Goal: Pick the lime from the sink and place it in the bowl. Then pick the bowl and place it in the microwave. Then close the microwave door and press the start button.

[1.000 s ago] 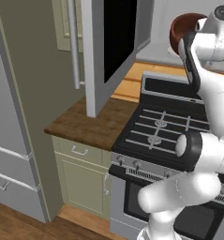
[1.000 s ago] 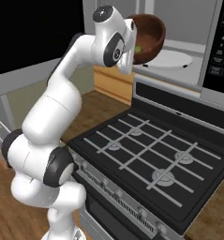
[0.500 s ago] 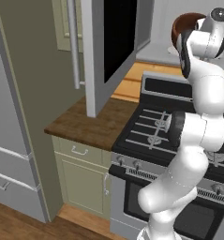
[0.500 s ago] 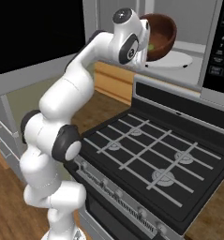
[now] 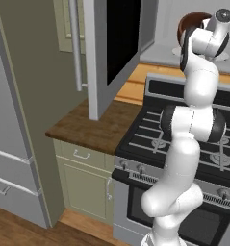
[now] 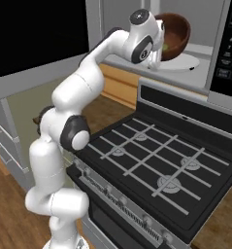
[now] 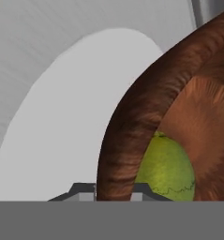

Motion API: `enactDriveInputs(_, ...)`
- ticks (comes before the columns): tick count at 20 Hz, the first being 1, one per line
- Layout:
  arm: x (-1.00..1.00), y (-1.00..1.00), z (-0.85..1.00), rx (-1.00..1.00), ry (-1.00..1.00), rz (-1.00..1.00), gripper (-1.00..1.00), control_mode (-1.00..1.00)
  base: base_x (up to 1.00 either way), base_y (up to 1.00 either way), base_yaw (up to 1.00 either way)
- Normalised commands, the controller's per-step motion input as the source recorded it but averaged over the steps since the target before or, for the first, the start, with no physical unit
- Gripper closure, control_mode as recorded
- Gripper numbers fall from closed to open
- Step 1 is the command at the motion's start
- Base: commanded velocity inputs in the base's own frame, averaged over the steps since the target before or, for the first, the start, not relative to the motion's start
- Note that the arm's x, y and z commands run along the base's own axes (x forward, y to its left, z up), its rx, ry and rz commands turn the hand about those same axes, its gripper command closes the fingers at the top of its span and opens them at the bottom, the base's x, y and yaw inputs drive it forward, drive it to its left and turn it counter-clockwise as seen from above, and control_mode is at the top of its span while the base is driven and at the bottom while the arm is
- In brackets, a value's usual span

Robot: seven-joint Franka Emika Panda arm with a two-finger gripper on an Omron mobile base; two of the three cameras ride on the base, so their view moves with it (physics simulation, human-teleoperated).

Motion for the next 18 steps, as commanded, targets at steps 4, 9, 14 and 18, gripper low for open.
enactDriveInputs(4, 0.17, -0.07, -0.49, 0.0, 0.03, 0.0, 1.0, -1.0, 0.0, 0.0, 0.0)
enactDriveInputs(9, 0.0, 0.0, -0.8, 0.0, 0.02, 0.0, -1.0, -1.0, 0.0, 0.0, 0.0)
enactDriveInputs(14, 0.01, 0.0, -0.18, 0.0, -0.06, 0.0, -1.0, -1.0, 0.0, 0.0, 0.0)
enactDriveInputs(18, -0.11, 0.08, -0.01, 0.0, -0.37, 0.0, -1.0, -1.0, 0.0, 0.0, 0.0)
